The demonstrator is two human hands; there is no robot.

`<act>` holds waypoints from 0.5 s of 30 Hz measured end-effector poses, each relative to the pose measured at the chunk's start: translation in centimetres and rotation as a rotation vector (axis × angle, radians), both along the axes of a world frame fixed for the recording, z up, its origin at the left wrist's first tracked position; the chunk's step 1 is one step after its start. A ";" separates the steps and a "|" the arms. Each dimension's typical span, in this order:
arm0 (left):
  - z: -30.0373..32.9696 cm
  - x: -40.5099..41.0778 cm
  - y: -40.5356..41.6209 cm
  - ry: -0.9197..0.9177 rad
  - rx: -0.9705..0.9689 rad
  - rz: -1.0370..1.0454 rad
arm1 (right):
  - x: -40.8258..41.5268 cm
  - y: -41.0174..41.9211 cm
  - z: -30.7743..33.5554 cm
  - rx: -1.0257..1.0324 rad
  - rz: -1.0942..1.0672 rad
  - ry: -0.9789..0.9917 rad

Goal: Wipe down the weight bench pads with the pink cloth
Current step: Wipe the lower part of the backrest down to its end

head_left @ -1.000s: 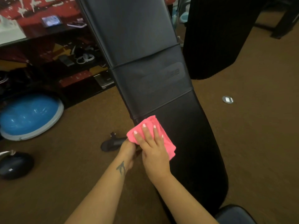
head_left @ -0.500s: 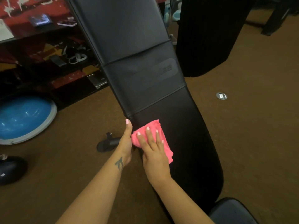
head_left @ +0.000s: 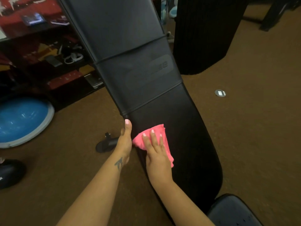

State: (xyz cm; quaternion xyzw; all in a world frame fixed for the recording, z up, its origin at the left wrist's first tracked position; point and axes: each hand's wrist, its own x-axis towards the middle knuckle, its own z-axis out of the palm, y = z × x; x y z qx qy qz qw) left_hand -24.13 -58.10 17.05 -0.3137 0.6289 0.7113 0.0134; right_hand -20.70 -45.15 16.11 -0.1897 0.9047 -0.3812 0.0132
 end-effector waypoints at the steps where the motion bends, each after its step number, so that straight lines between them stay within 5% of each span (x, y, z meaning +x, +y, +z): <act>1: 0.2 0.1 0.1 0.006 -0.003 -0.007 | 0.3 0.1 -0.3 0.009 0.033 0.008; 6: 0.1 0.1 0.1 -0.007 0.006 -0.017 | 1.7 3.0 -3.1 0.137 0.089 0.017; 15: 0.2 0.0 0.0 0.000 -0.043 -0.034 | -0.5 1.5 -1.1 0.003 -0.054 0.010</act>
